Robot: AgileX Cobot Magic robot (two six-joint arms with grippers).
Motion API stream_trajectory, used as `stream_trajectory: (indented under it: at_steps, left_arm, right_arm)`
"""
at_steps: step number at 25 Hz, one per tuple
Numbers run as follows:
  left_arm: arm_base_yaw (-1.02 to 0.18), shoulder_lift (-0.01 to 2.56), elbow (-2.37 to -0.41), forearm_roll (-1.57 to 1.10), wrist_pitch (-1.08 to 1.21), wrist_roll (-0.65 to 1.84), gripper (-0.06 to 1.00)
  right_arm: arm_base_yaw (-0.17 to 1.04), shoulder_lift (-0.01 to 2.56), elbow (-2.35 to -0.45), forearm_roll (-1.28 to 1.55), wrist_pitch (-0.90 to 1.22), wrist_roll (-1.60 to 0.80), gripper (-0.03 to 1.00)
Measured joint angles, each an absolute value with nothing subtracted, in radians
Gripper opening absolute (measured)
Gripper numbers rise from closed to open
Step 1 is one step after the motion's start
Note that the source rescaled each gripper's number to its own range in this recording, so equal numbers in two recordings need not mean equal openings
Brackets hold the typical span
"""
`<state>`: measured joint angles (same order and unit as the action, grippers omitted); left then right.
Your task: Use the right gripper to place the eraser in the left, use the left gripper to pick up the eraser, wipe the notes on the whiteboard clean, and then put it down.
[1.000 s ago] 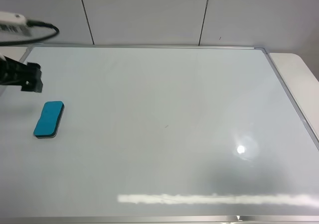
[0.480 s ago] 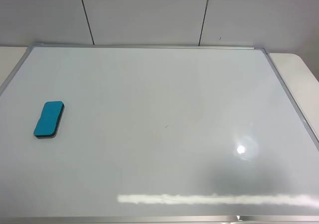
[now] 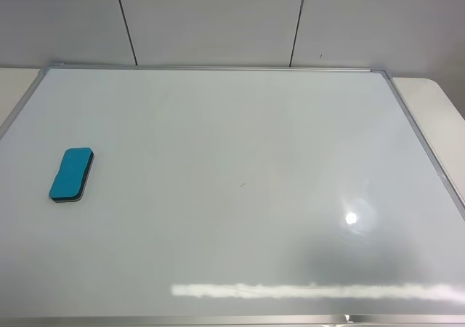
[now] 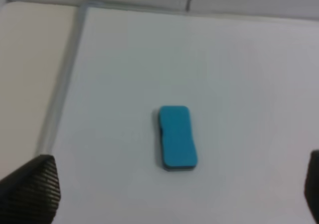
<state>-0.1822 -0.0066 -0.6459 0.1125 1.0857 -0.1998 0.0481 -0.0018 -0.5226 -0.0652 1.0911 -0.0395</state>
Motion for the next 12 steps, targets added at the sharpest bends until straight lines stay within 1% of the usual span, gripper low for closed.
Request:
stream_trajectory:
  at_steps: [6,12]
  left_arm:
    - [-0.07,-0.007,-0.528,0.08,1.079,-0.157,1.0]
    - [-0.061,-0.007,-0.511,0.083,1.064,-0.147,1.0]
  right_arm:
    - [0.048,-0.002,-0.523,-0.065,1.091,-0.04,1.0]
    - [0.048,-0.002,-0.523,-0.065,1.091,-0.04,1.0]
